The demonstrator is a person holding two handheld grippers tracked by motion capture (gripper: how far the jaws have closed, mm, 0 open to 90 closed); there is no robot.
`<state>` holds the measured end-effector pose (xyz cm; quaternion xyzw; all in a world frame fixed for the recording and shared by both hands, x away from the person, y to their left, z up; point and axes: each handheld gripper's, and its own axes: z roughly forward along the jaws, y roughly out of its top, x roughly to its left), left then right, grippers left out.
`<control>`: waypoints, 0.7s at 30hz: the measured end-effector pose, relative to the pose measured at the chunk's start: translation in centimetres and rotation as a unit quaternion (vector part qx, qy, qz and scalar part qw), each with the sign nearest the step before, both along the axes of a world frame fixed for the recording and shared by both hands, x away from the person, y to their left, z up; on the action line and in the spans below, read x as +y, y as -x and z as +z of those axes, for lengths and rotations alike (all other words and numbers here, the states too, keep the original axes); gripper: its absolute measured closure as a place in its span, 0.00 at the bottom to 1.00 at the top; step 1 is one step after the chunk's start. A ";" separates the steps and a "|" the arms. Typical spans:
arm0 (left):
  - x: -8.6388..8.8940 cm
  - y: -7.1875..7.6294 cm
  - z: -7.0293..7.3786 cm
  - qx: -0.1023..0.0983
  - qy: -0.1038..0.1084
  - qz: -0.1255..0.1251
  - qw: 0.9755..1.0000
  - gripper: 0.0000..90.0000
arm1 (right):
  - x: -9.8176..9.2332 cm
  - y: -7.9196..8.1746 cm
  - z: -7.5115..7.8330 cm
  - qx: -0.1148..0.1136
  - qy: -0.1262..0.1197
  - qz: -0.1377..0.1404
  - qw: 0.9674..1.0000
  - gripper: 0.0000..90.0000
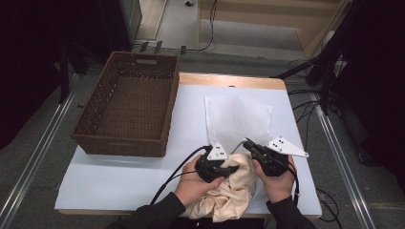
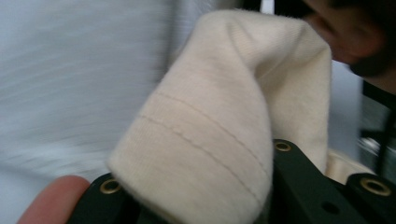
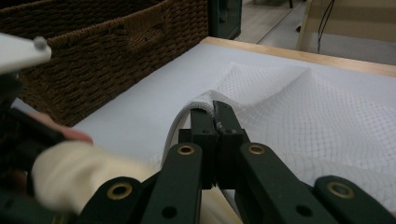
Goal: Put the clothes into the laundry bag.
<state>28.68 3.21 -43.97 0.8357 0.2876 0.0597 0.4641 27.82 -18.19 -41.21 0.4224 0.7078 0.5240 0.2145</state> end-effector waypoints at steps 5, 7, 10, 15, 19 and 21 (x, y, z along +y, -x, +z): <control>1.5 -0.3 0.3 -0.031 0.025 0.093 0.995 0.90 | -0.2 0.3 -0.1 0.010 0.001 0.005 1.000 1.00; 1.1 -0.2 -0.1 -0.046 0.011 0.100 0.994 0.88 | 0.4 0.5 -0.4 0.012 0.008 0.011 1.000 1.00; 0.2 -0.4 -1.2 -0.012 -0.010 0.066 0.998 0.80 | 0.7 0.5 -0.5 0.013 0.013 0.014 1.000 1.00; 1.3 0.3 -0.3 -0.025 0.020 0.025 0.999 0.52 | 0.5 0.6 -1.2 0.021 0.019 0.011 1.000 1.00; 3.3 0.9 1.6 -0.048 0.068 0.002 0.997 0.43 | -0.2 0.6 -1.4 0.025 0.016 0.006 1.000 1.00; 3.9 0.9 2.0 -0.054 0.075 0.015 0.996 0.42 | -0.4 0.6 -1.5 0.027 0.016 0.004 1.000 1.00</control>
